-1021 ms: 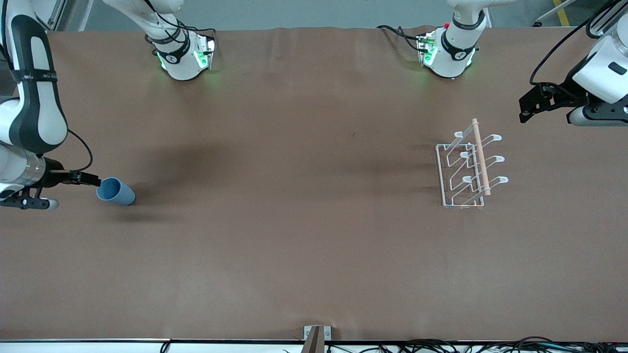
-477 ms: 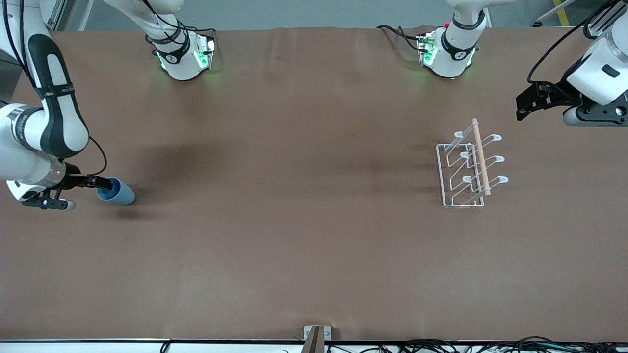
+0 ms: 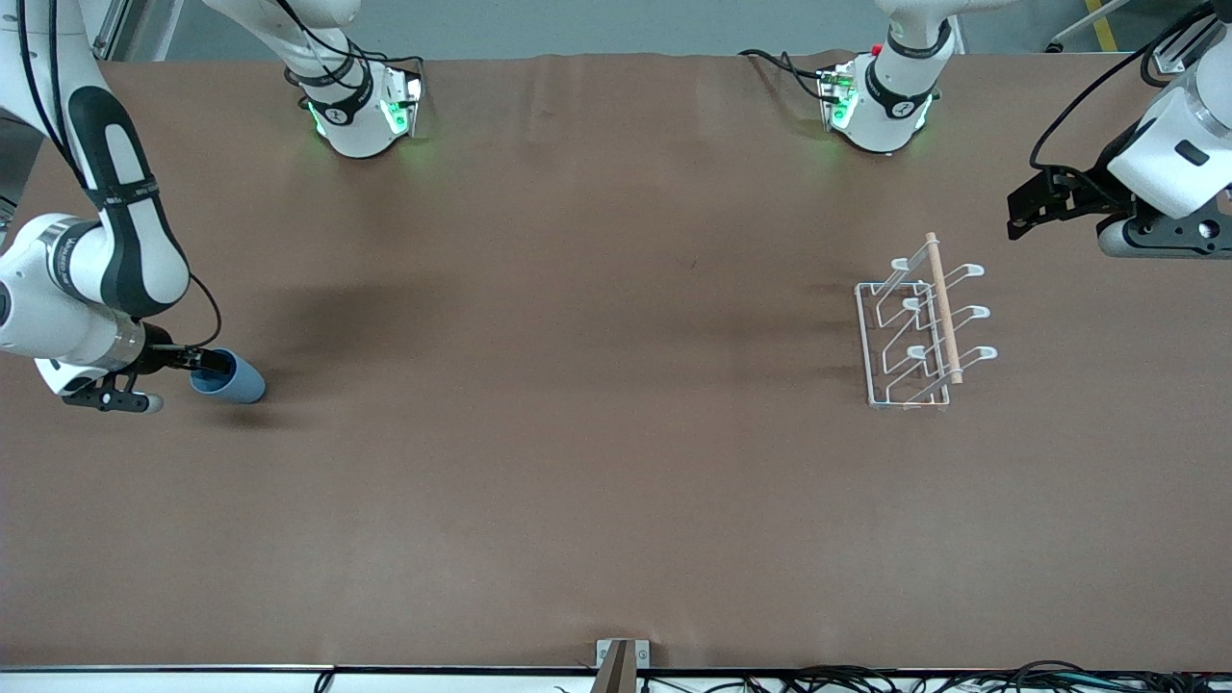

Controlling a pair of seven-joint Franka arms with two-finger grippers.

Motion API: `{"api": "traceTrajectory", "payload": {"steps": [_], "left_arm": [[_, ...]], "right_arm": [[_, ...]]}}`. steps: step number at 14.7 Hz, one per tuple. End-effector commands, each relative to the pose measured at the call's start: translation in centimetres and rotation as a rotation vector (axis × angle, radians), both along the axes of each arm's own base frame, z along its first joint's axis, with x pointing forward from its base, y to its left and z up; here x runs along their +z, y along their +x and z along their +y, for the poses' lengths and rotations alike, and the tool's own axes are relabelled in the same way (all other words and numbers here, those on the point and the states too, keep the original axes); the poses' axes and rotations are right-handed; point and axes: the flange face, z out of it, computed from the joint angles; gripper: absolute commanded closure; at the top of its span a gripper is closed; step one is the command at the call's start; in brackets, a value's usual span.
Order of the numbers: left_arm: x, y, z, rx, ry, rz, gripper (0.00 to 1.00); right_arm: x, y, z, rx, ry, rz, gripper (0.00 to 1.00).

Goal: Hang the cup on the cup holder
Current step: 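Lower the right gripper over the blue cup and grasp it, then lift the blue cup with the right gripper while the left gripper approaches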

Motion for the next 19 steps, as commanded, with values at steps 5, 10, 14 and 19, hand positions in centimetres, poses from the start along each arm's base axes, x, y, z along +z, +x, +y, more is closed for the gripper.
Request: {"api": "traceTrajectory", "payload": {"steps": [5, 10, 14, 19], "left_arm": [[0.4, 0.1, 0.2, -0.009, -0.019, 0.008, 0.00], [0.5, 0.0, -0.3, -0.017, -0.017, 0.008, 0.00], [0.5, 0.1, 0.0, -0.012, -0.016, 0.008, 0.00], [0.3, 0.0, -1.0, -0.037, -0.021, 0.012, 0.00]], "right_arm": [[-0.2, -0.1, -0.2, 0.002, 0.006, -0.004, 0.99], [2.1, 0.9, 0.5, 0.011, 0.012, 0.009, 0.99], [9.8, 4.4, 2.5, 0.042, 0.050, 0.049, 0.99], [19.0, 6.4, 10.0, -0.008, 0.270, 0.027, 0.98]]}}
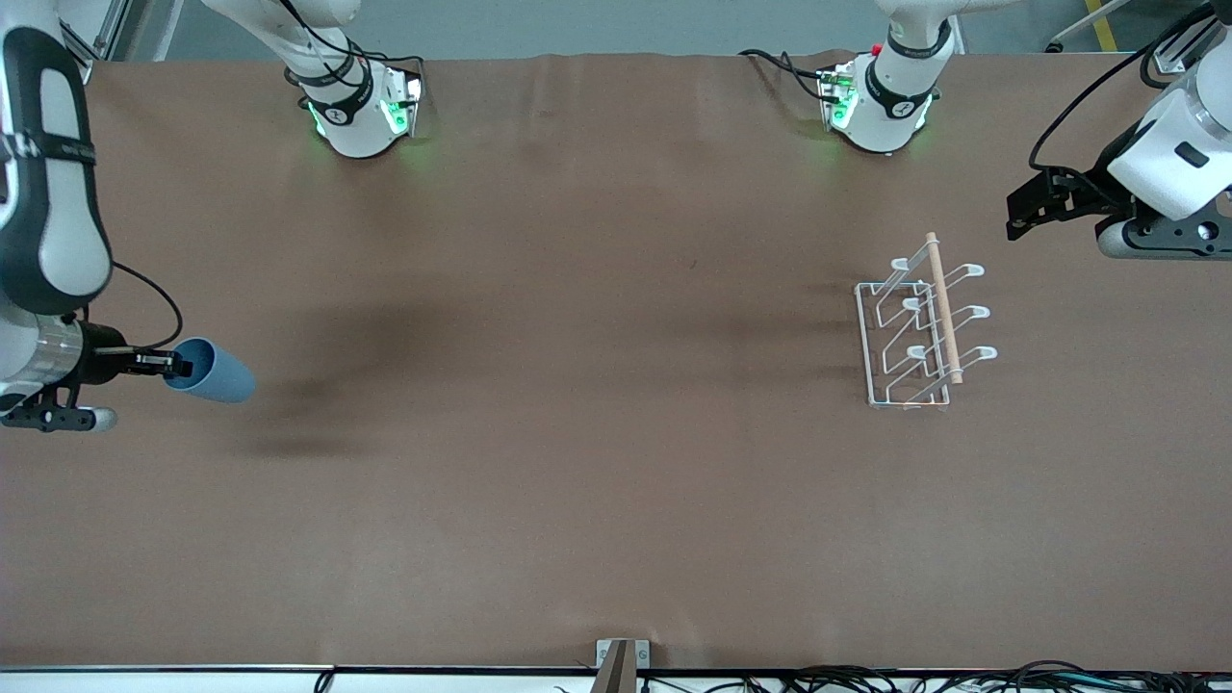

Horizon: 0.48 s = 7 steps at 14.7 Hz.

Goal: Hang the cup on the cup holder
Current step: 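Lift the blue cup with the right gripper while the left gripper approaches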

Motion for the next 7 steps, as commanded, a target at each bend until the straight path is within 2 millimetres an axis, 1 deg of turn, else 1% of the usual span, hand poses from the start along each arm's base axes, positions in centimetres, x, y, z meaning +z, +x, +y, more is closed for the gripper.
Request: {"api": "traceTrajectory", "payload": {"steps": [1, 3, 5, 6, 7], "left_arm": [[0.1, 0.2, -1.0, -0.053, -0.012, 0.012, 0.00], [0.8, 0.7, -2.4, -0.118, -0.027, -0.005, 0.00], [1.4, 0.3, -4.3, -0.167, -0.052, -0.014, 0.00], [2.5, -0.1, -5.3, -0.188, -0.073, -0.033, 0.00], [3.4, -0.4, -6.4, -0.215, -0.091, -0.047, 0.00]], "right_arm": [[3.8, 0.2, 4.6, -0.066, 0.129, 0.001, 0.98], [6.2, 0.0, 9.5, -0.129, 0.199, -0.003, 0.98], [8.0, -0.2, 14.3, -0.171, 0.274, 0.005, 0.98], [8.4, -0.2, 16.3, -0.192, 0.343, 0.018, 0.98], [8.8, -0.2, 17.6, -0.214, 0.424, 0.031, 0.99]]}}
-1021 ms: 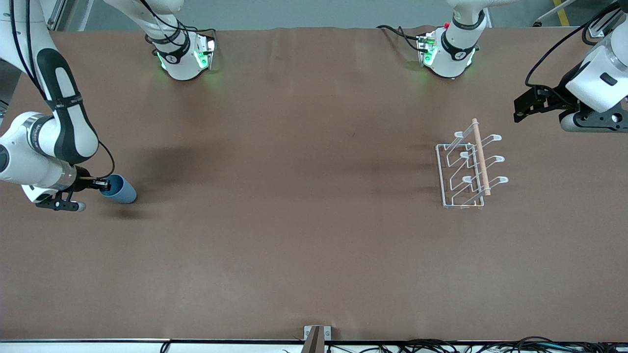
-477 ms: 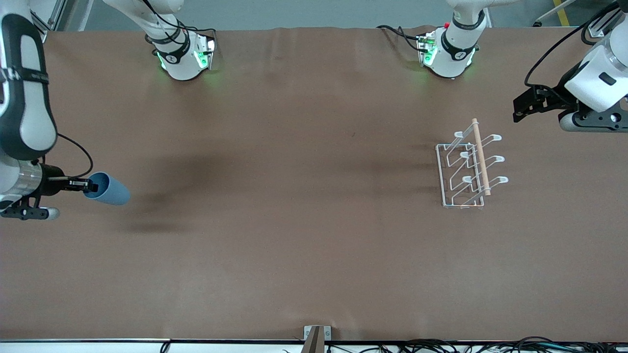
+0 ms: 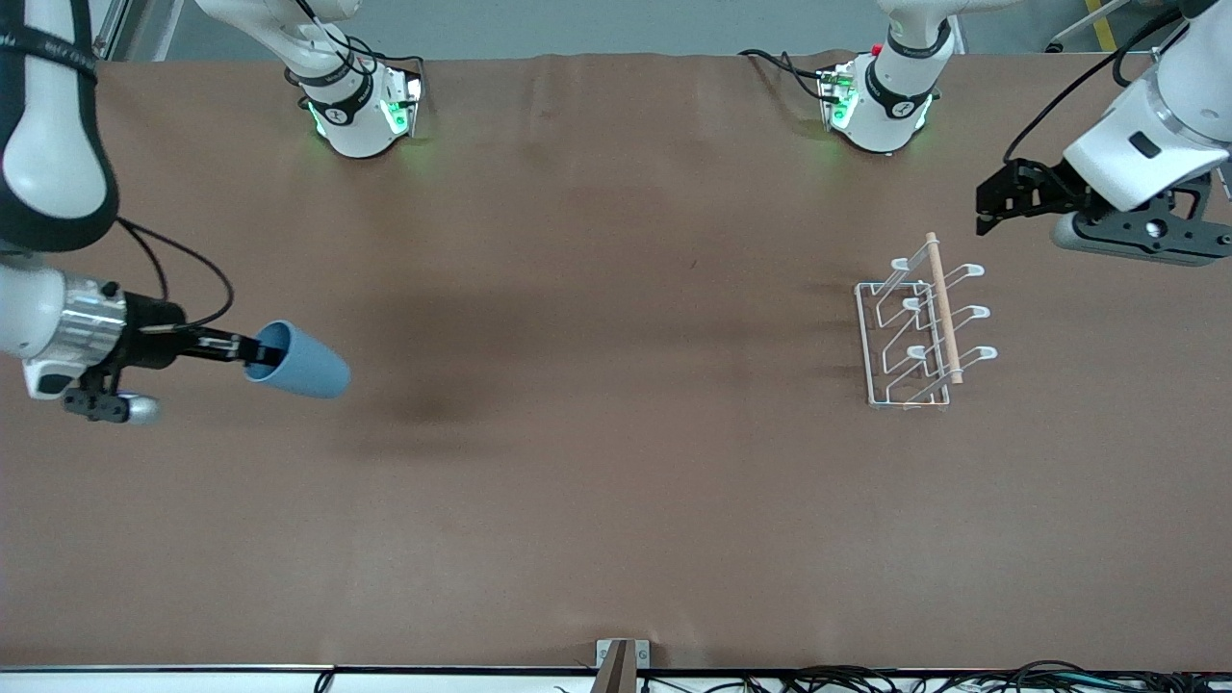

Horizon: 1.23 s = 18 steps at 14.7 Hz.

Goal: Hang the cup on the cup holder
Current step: 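Lift the blue cup with the right gripper while the left gripper approaches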

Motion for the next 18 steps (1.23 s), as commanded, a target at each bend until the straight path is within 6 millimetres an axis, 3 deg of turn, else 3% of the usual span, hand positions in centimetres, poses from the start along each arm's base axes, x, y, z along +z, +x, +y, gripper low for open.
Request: {"api": "traceTrajectory", "payload": {"steps": [1, 4, 6, 9, 11, 13, 18], "left_arm": [[2.4, -0.6, -2.4, -0.073, -0.053, -0.022, 0.00], [4.4, -1.9, -6.8, -0.169, -0.144, -0.049, 0.00], [6.3, -3.1, -11.0, -0.243, -0.195, -0.116, 0.00], [7.4, -4.8, -17.7, -0.343, -0.256, -0.226, 0.00], [6.8, -5.0, -21.8, -0.405, -0.312, -0.285, 0.00], [5.0, -4.9, -25.7, -0.469, -0.361, -0.300, 0.00], [2.8, -6.6, -32.5, -0.612, -0.306, -0.419, 0.00]], "right_arm": [[1.6, -0.4, 3.3, -0.065, 0.198, 0.025, 0.99], [2.2, -0.5, 6.9, -0.085, 0.396, 0.056, 1.00], [2.6, -0.8, 9.0, -0.079, 0.470, 0.072, 1.00], [2.0, -1.4, 11.8, -0.100, 0.615, 0.130, 1.00], [2.3, -2.0, 14.2, -0.084, 0.675, 0.156, 1.00], [2.3, -2.8, 16.5, -0.050, 0.702, 0.179, 1.00], [1.3, -4.9, 21.0, 0.030, 0.716, 0.227, 0.99]]}}
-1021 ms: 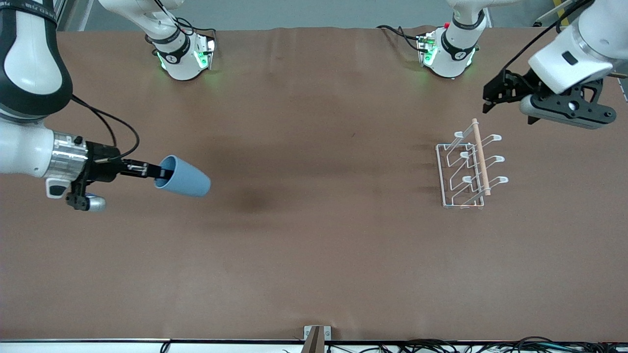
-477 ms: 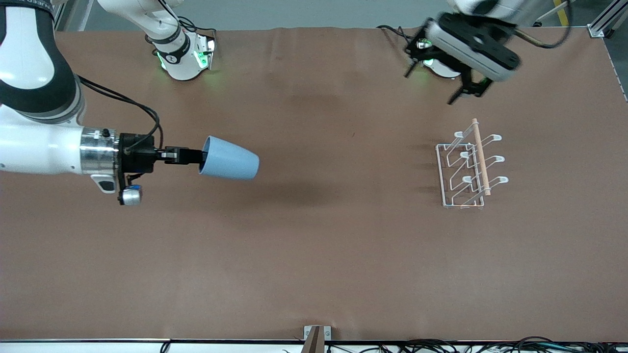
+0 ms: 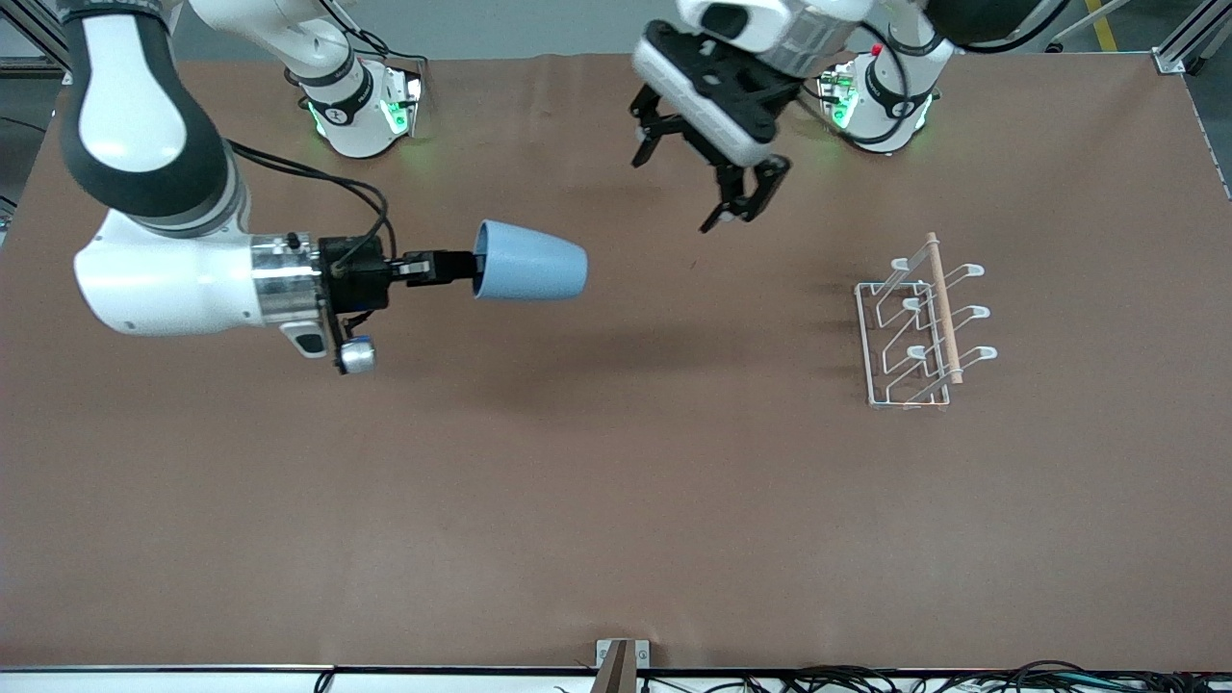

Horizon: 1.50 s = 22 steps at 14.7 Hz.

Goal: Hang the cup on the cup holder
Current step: 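Lift the blue cup with the right gripper while the left gripper approaches, then grasp the blue cup's base with the left gripper beside the right gripper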

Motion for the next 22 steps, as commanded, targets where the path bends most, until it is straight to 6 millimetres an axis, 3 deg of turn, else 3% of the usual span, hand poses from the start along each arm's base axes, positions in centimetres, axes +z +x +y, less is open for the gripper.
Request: {"api": "traceTrajectory", "payload": {"steps": [1, 5, 15, 22], "left_arm": [[0.2, -0.8, -2.5, -0.062, 0.019, -0.080, 0.00], [-1.3, -1.7, -4.7, -0.108, 0.024, -0.076, 0.00], [-2.4, -4.3, -7.1, -0.187, 0.021, -0.017, 0.00], [-5.0, -2.8, -7.6, -0.287, 0.042, -0.023, 0.01]], "right_arm": [[-0.6, -1.2, 1.2, 0.058, 0.043, 0.012, 0.99], [-2.1, -2.4, 1.6, 0.206, 0.125, 0.017, 0.98], [-1.9, -2.7, 2.6, 0.209, 0.146, 0.020, 0.96], [-1.7, -3.1, 3.5, 0.221, 0.150, 0.016, 0.94]]}}
